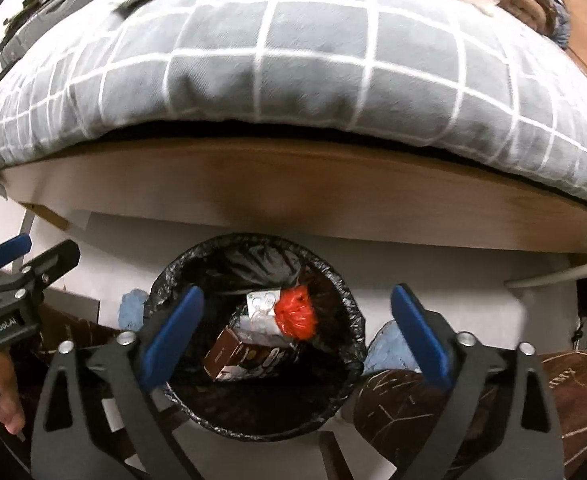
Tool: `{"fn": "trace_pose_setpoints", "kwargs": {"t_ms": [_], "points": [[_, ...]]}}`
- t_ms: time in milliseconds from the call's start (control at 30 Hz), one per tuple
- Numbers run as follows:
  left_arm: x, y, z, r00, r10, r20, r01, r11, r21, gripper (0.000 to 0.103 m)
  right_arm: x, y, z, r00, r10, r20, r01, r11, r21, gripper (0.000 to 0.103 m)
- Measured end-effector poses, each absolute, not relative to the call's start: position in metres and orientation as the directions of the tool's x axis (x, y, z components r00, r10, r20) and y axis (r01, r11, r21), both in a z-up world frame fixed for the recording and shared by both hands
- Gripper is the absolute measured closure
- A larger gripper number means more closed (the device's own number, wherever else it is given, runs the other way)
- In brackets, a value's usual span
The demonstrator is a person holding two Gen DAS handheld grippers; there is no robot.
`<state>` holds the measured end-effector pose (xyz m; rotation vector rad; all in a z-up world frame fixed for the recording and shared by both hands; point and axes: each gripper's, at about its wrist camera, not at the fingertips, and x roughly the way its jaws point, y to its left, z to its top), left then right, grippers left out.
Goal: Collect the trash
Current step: 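Open the left gripper over the bin while the right gripper releases the red bag, then move both grippers back over the bed toward the black packet and bubble wrap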
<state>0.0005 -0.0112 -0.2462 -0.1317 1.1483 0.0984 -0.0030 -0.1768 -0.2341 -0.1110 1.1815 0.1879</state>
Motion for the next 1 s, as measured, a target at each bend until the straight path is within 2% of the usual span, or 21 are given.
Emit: {"fn": "trace_pose_setpoints", "kwargs": {"t_ms": [300,567,1000], "points": [[0.001,-0.017,-0.222,0.433,0.031,-0.901,-0.15,0.988,-0.038,0.006,0.002,-0.197,-0.211,0.446,0.056,-0.893,-0.156,0.988,-0.016,0.008],[0.005,-0.023,-0.207,0.435,0.011,-0.901,-0.14,0.989,-0.056,0.006,0.003,-0.215,-0.169,0.555,0.04,-0.831,-0.128,0.991,-0.038,0.008],[0.011,-0.056,-0.145,0.539,-0.027,-0.842,-0.044,0.997,-0.06,0.006,0.011,-0.245,-0.102,0.667,0.05,-0.743,-0.101,0.995,-0.024,0.008]]}}
